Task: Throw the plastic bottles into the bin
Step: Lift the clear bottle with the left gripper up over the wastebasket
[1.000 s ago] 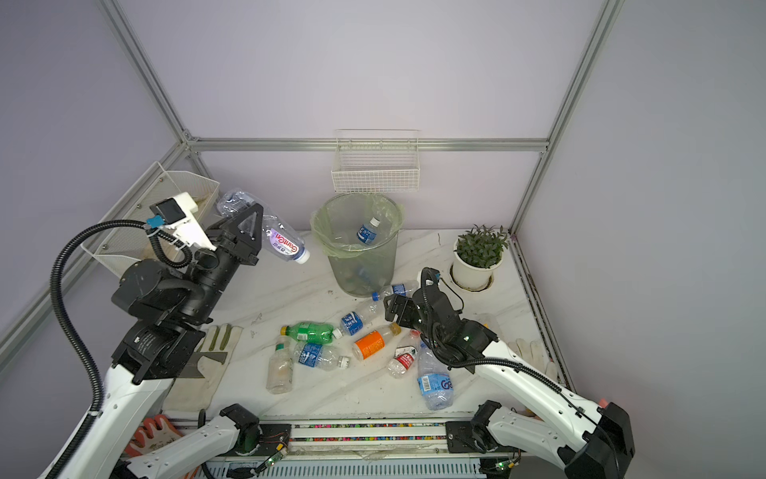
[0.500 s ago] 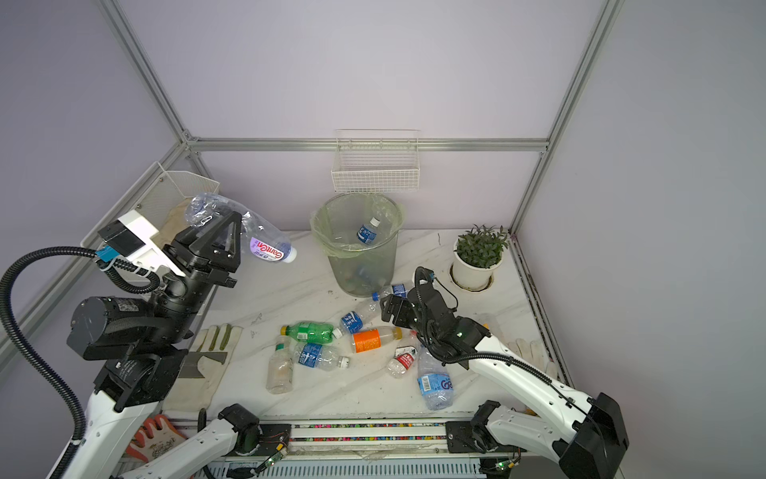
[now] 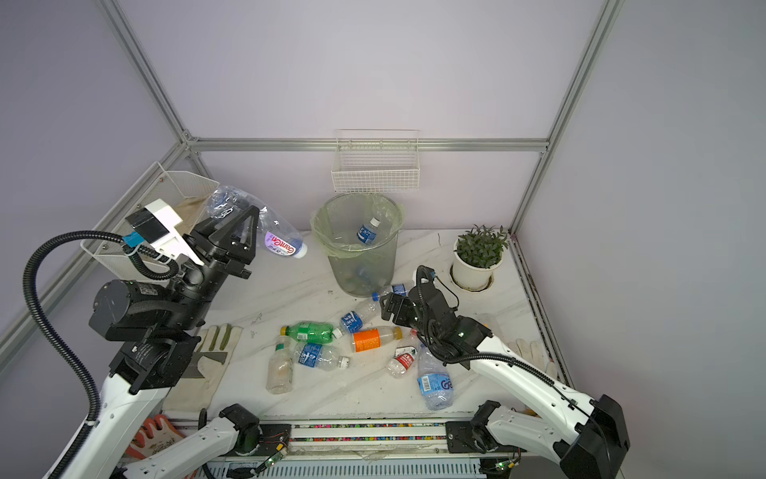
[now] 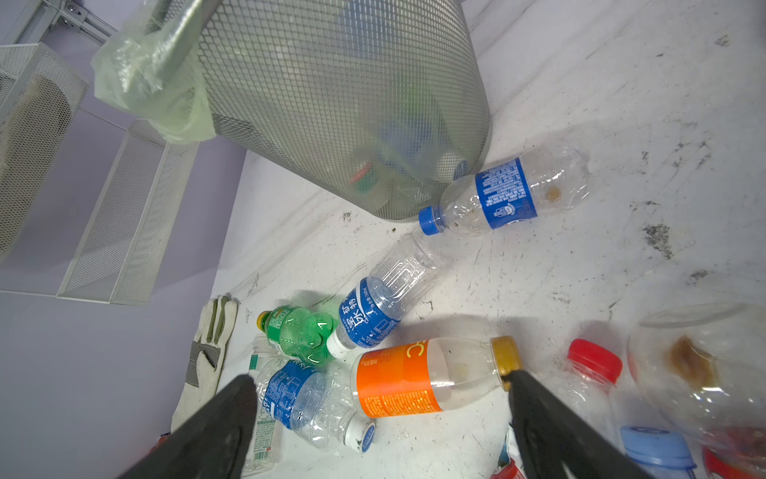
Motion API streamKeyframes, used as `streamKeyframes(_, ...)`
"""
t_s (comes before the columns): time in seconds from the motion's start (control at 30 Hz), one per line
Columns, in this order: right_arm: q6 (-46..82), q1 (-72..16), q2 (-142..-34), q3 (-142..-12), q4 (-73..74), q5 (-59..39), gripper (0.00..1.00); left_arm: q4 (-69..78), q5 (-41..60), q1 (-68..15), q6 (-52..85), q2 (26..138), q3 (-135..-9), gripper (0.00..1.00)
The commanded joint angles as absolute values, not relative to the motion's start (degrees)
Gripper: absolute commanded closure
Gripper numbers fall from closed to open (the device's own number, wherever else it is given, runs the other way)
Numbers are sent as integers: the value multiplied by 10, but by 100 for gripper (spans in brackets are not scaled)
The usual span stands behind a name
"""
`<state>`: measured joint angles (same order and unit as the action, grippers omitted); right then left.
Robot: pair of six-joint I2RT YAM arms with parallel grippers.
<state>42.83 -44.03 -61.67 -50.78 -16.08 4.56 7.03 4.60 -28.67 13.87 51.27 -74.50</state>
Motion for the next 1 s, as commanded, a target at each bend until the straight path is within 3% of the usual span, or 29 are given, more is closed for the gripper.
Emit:
streamKeyframes(0.0, 430, -438, -605, -522, -163, 46, 4, 94, 55, -289, 110, 542, -802, 100)
streamKeyframes(0.3, 432, -438, -588, -517, -172, 48, 4, 82, 47, -289, 104, 731, -918, 97)
streamKeyframes(0.47, 434, -439, -566, -517, -190, 51, 4, -86, 30, -281, 76, 941, -1145, 89)
streamKeyframes(0.5, 433, -439, -559, -517, -197, 55, 4, -152, 25, -280, 75, 984, -1213, 64)
streamKeyframes(0.53, 434, -438, -552, -519, -204, 57, 4, -211, 32, -280, 74, 1020, -1276, 23)
streamKeyframes(0.57, 433, -438, -544, -519, -210, 60, 4, -246, 38, -281, 78, 1041, -1312, 0)
streamKeyframes(0.63, 434, -438, -524, -511, -217, 67, 3, -254, 51, -283, 93, 1040, -1314, 0)
streamKeyframes(0.83, 432, -439, -507, -487, -206, 67, 3, -87, 47, -291, 104, 905, -1111, 0)
streamKeyframes(0.97, 430, -438, -528, -492, -193, 55, 3, -69, 43, -292, 104, 854, -1072, 0)
